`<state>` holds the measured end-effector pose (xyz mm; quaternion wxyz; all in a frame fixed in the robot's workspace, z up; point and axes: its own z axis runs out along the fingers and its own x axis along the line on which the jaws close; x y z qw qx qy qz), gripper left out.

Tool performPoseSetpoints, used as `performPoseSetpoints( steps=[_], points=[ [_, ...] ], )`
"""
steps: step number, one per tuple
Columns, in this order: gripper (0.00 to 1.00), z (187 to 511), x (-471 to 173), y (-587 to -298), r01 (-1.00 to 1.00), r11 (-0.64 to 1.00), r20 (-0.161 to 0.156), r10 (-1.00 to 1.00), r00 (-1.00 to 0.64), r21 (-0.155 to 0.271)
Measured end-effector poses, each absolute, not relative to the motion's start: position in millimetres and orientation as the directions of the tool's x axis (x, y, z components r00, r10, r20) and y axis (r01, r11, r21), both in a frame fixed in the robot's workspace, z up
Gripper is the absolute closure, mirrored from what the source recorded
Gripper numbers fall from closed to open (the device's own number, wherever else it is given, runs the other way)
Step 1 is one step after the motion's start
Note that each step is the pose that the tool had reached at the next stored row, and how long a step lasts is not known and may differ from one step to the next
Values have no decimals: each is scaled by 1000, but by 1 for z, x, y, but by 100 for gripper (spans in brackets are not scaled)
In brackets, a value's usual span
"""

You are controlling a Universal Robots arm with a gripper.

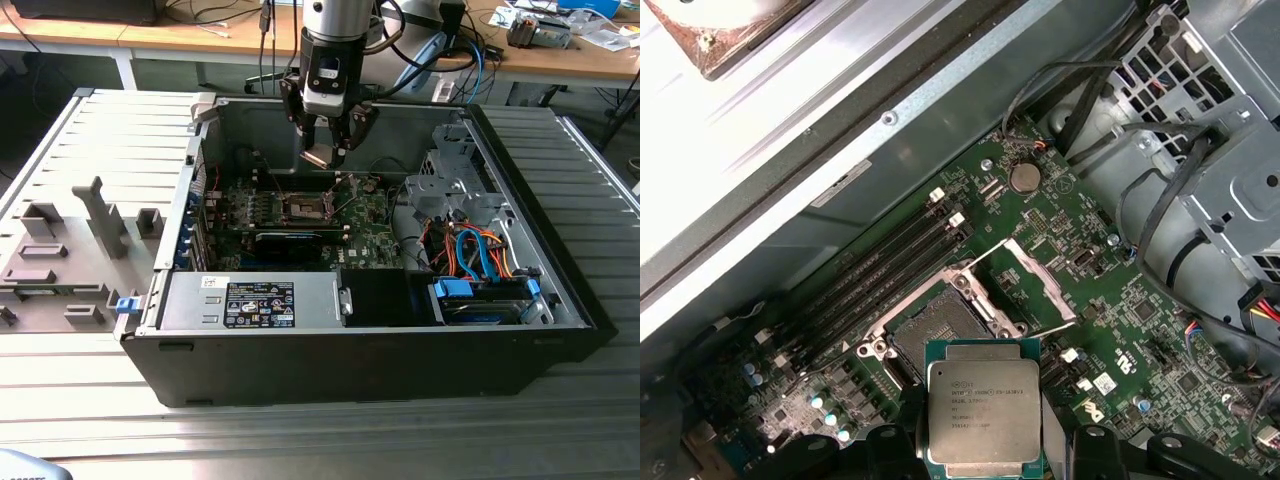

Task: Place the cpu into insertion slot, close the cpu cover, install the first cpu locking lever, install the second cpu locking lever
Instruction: 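Place the cpu into insertion slot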

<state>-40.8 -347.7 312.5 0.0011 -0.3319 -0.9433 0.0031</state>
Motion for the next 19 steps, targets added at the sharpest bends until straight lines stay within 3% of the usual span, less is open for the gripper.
performPoseSetpoints(
  steps=[19],
  points=[
    [45,312,-41,-348,635,772,0,635,-772,-7]
  ],
)
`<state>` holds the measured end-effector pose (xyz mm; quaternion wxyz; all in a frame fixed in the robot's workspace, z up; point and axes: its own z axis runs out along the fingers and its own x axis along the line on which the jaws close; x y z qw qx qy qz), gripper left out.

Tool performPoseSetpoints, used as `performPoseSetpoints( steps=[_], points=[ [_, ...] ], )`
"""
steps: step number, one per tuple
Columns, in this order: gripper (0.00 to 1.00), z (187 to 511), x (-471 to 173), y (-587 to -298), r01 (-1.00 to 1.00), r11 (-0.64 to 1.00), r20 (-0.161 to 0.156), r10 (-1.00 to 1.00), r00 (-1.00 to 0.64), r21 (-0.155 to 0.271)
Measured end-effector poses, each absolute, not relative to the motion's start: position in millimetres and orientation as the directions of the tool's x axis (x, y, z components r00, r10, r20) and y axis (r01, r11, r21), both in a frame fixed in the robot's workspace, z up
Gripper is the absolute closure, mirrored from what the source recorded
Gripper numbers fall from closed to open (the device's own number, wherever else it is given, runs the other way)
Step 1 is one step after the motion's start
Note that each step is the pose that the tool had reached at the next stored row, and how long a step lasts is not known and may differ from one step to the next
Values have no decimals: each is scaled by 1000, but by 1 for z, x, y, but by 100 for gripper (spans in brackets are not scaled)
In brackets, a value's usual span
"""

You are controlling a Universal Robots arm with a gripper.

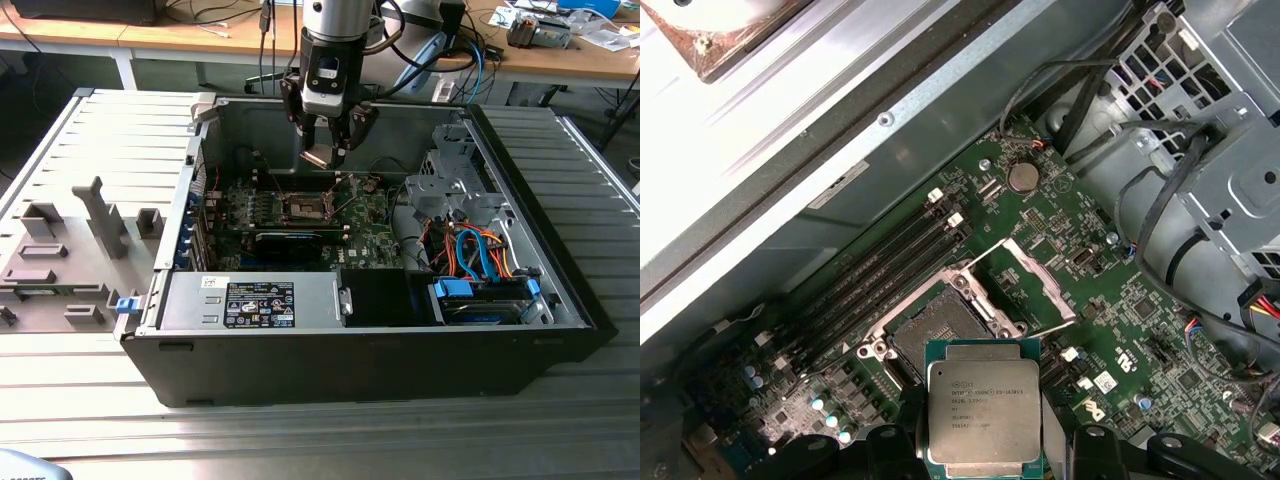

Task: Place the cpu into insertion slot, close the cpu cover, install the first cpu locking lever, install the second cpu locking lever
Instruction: 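Place the cpu into insertion slot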

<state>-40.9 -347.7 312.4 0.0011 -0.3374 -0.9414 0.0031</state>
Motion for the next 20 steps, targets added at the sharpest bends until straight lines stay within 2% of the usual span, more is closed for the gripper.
performPoseSetpoints(
  steps=[20],
  points=[
    [45,312,-41,-348,647,763,0,647,-763,-7]
  ],
)
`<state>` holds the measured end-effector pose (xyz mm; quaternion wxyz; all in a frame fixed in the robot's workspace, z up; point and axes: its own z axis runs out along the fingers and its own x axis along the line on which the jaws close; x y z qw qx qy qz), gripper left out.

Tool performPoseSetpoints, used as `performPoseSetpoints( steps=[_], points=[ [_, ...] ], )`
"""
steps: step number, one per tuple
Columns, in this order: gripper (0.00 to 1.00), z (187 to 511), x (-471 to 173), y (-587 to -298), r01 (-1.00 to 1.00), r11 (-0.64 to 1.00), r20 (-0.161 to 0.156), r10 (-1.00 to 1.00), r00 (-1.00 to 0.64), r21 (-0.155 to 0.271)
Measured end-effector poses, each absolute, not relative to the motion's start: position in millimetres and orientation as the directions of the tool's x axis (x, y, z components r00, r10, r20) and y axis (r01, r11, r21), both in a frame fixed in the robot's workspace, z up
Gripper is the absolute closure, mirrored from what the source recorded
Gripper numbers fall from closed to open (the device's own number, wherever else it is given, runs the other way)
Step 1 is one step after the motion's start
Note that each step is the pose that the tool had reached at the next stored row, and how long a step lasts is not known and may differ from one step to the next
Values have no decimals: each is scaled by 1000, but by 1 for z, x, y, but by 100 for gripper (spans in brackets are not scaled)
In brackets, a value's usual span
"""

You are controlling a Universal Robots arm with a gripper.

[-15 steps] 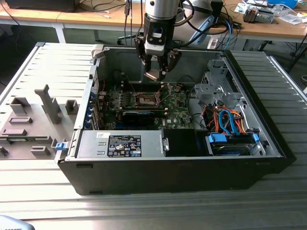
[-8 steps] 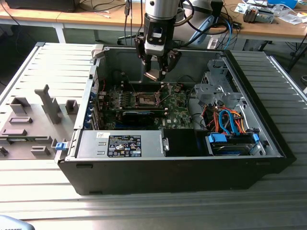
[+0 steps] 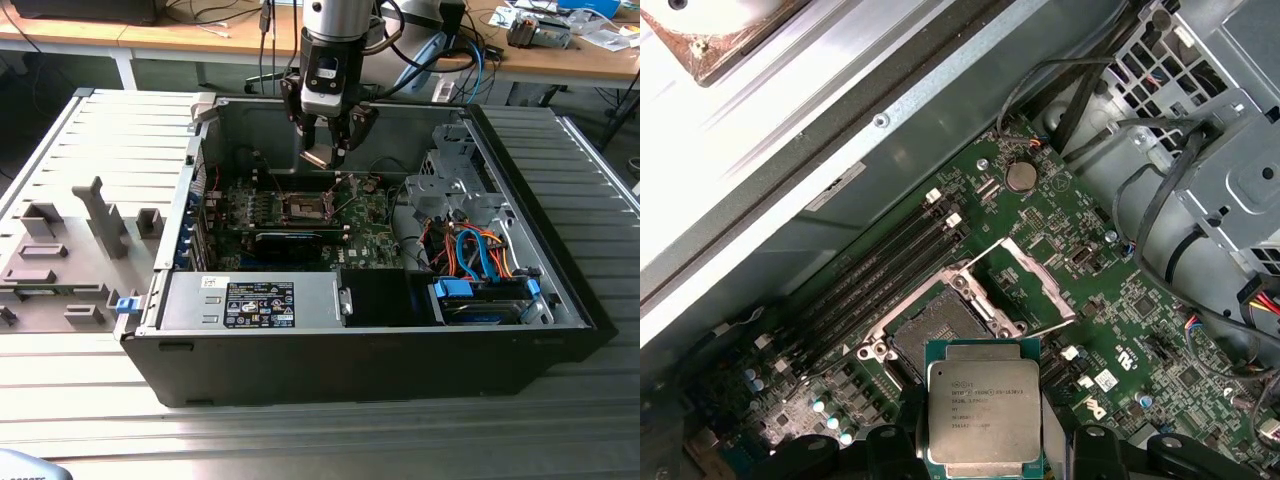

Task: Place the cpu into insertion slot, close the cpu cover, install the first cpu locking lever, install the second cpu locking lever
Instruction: 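Place the cpu into insertion slot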

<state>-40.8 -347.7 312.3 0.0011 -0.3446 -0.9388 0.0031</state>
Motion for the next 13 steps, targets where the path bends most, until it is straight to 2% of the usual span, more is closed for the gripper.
performPoseSetpoints(
  steps=[13],
  points=[
    [45,312,-41,-348,670,743,0,670,-743,-7]
  ],
)
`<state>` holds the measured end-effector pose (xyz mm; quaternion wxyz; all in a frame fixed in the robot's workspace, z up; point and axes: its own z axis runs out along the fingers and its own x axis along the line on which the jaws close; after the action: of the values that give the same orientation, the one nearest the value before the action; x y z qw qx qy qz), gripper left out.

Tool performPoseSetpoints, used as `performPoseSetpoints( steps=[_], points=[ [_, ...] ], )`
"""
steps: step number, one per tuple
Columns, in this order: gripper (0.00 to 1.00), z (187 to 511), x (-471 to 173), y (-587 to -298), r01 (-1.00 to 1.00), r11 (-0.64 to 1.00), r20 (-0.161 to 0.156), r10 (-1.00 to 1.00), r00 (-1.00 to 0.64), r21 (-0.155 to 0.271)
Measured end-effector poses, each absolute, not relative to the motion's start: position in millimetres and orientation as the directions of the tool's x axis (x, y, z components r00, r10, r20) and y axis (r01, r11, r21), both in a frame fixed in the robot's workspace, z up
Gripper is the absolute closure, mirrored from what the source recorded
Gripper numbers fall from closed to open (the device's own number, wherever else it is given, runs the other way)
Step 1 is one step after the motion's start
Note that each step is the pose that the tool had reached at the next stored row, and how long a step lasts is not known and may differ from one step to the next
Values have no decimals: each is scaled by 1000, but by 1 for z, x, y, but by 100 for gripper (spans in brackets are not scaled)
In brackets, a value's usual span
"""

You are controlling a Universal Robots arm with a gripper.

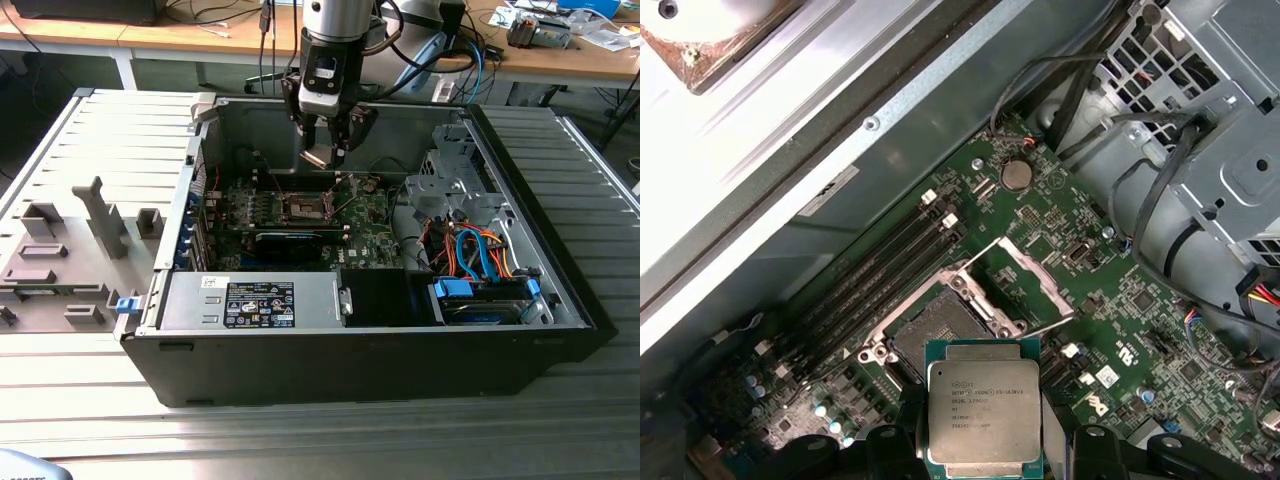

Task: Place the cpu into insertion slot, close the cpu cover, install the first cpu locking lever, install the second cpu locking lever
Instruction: 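Place the cpu into insertion slot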

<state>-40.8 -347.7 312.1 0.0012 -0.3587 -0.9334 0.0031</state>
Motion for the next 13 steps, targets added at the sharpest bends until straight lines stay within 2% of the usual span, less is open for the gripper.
performPoseSetpoints(
  steps=[13],
  points=[
    [45,312,-41,-348,687,726,-1,687,-726,-7]
  ],
)
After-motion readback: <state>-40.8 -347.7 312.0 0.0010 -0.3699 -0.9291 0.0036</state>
